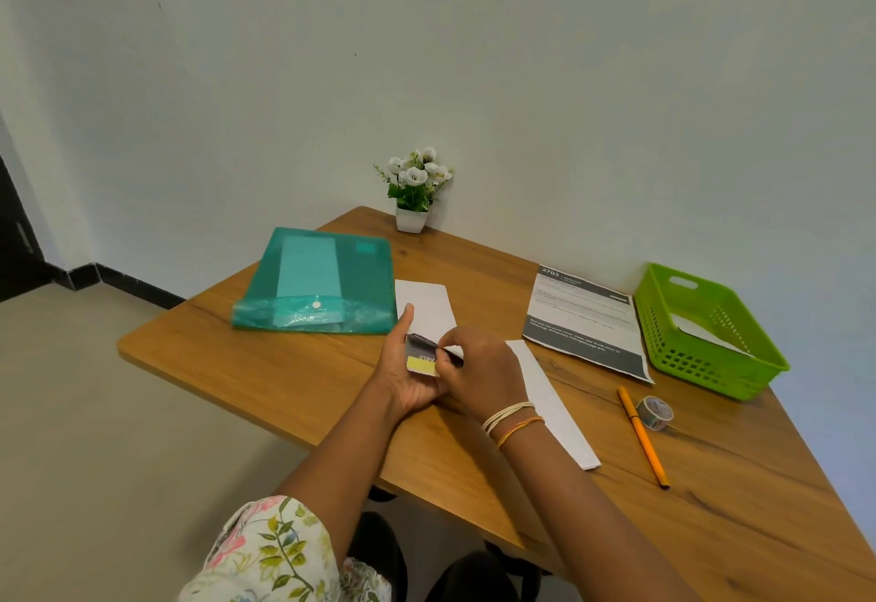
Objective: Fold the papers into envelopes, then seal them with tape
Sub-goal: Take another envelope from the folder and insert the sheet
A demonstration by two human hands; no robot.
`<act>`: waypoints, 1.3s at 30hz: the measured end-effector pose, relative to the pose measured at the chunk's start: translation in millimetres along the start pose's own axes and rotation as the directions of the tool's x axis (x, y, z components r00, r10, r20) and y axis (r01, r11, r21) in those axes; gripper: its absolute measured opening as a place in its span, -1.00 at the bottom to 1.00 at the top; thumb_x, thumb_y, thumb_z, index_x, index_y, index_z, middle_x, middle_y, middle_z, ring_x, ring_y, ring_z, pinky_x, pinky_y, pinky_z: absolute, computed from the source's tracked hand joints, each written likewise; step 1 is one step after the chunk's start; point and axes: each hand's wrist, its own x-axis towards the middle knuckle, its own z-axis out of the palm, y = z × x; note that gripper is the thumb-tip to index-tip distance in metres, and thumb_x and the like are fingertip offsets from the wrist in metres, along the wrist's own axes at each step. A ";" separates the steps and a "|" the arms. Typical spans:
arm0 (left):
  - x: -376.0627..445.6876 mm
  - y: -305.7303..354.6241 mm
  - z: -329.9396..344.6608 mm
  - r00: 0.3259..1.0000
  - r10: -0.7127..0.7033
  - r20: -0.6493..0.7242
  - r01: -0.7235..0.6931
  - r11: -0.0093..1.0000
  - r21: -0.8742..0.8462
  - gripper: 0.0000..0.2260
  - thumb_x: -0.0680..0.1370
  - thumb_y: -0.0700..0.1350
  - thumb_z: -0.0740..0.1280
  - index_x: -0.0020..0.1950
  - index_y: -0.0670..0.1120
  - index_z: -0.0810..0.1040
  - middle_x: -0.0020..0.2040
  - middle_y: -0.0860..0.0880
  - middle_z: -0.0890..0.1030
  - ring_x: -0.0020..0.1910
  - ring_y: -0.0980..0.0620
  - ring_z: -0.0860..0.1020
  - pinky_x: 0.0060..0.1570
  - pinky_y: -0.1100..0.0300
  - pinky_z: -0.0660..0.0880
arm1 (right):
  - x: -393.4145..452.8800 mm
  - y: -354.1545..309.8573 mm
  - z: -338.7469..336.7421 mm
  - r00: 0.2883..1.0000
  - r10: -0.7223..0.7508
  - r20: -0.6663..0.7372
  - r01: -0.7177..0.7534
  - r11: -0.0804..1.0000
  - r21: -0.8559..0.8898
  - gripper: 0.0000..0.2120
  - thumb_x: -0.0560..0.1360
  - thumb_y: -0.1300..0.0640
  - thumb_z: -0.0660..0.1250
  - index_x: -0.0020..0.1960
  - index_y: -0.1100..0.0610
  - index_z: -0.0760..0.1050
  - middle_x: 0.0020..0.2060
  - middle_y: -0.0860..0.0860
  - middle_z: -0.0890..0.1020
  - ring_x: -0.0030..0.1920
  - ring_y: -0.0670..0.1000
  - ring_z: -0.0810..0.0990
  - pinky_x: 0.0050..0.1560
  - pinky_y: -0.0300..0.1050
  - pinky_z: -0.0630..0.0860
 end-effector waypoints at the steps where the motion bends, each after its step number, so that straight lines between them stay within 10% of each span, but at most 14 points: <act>1: -0.6 -0.2 0.2 1.000 0.001 -0.006 -0.001 1.000 0.017 -0.60 0.38 0.19 0.47 -0.12 -0.17 0.73 -0.10 -0.16 0.68 -0.15 -0.14 0.66 0.10 -0.04 0.49 | 0.9 0.2 1.0 0.999 0.028 0.032 -0.027 1.000 -0.014 -0.79 0.50 0.05 0.34 0.10 0.06 0.62 0.00 0.01 0.68 -0.04 0.00 0.61 -0.07 -0.18 0.54; 15: -3.1 1.2 6.4 0.994 0.041 -0.105 -0.024 0.987 0.159 -0.55 0.43 0.23 0.38 0.12 -0.08 0.53 -0.20 -0.19 0.70 -0.27 -0.14 0.68 -0.13 -0.08 0.63 | -5.4 -4.4 2.7 0.998 0.022 0.053 -0.015 0.991 -0.135 -0.67 0.49 0.05 0.38 0.24 0.07 0.54 0.14 0.05 0.63 0.07 0.06 0.62 0.06 -0.16 0.55; 23: -5.8 -1.8 9.8 0.999 0.046 -0.022 -0.043 0.991 0.124 -0.61 0.40 0.06 0.44 0.12 -0.14 0.54 -0.19 -0.20 0.68 -0.25 -0.16 0.67 -0.29 -0.01 0.61 | -7.6 -1.3 5.1 0.976 -0.078 -0.205 0.052 0.990 -0.131 -0.71 0.22 0.19 0.61 -0.10 0.23 0.65 -0.22 0.14 0.71 -0.30 0.11 0.68 -0.33 -0.14 0.61; 29: -2.0 0.5 9.8 0.998 0.061 -0.014 -0.061 0.996 0.061 -0.65 0.50 0.06 0.35 0.14 -0.16 0.52 -0.12 -0.24 0.68 -0.19 -0.20 0.67 -0.15 -0.09 0.62 | -6.1 7.2 -7.1 0.985 0.175 0.008 -0.169 0.937 0.305 -0.62 0.36 -0.03 0.35 0.14 0.07 0.54 0.00 -0.02 0.62 -0.04 -0.02 0.59 -0.14 -0.21 0.57; 32: 0.2 0.1 11.3 1.000 0.020 -0.013 -0.020 1.000 0.024 -0.59 0.54 0.13 0.30 0.19 -0.18 0.43 -0.09 -0.33 0.66 -0.14 -0.25 0.67 -0.12 -0.11 0.59 | -2.0 31.7 -16.6 0.903 0.429 -0.015 -0.404 0.860 0.310 -0.64 0.44 -0.01 0.35 0.17 0.14 0.54 0.09 0.09 0.60 0.07 0.06 0.56 0.02 -0.11 0.50; 34: 3.2 0.9 13.4 1.000 -0.008 -0.028 0.008 1.000 -0.010 -0.50 0.52 0.16 0.31 0.25 -0.20 0.38 0.01 -0.36 0.62 -0.05 -0.28 0.64 -0.09 -0.13 0.54 | -0.7 56.8 -22.7 0.777 0.619 0.115 -0.618 0.785 -0.049 -0.50 0.44 -0.11 0.33 0.26 0.17 0.46 0.20 0.17 0.53 0.20 0.17 0.49 0.14 -0.05 0.45; 37: 13.0 4.5 16.1 0.997 -0.024 -0.070 0.022 0.999 -0.031 -0.41 0.49 0.21 0.33 0.28 -0.22 0.35 0.10 -0.35 0.58 0.05 -0.28 0.59 -0.10 -0.13 0.54 | -9.0 78.9 -24.1 0.566 0.781 0.264 -0.673 0.623 -0.399 -0.24 0.34 -0.31 0.34 0.41 0.06 0.31 0.34 0.16 0.40 0.31 0.22 0.37 0.22 0.06 0.40; 39: 21.9 5.3 18.5 0.995 -0.025 -0.096 0.024 1.000 -0.012 -0.40 0.47 0.25 0.34 0.18 -0.24 0.38 -0.02 -0.35 0.64 -0.02 -0.26 0.63 -0.14 -0.12 0.57 | -12.3 86.3 -20.4 0.558 0.782 0.276 -0.670 0.621 -0.407 -0.14 0.28 -0.37 0.37 0.45 0.00 0.26 0.36 0.13 0.39 0.32 0.22 0.36 0.22 0.10 0.41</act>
